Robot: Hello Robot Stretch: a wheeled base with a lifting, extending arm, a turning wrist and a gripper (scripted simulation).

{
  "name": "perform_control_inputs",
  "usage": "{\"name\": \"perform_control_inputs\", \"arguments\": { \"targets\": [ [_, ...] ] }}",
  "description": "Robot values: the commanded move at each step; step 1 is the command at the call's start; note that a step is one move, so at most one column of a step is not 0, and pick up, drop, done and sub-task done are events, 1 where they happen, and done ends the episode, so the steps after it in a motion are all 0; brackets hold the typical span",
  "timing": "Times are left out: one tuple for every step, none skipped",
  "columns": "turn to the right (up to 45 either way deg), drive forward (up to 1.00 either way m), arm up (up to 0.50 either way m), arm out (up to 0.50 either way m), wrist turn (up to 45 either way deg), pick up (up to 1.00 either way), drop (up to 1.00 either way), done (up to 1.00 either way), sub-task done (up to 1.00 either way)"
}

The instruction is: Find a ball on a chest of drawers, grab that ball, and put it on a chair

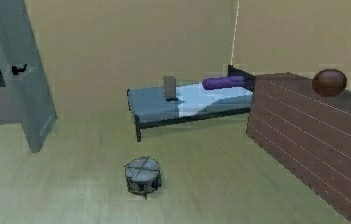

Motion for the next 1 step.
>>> {"name": "perform_control_inputs", "arguments": {
  "targets": [
    [0.0,0.45,0.0,0.0,0.0,0.0,0.0,0.0,0.0]
  ]
}}
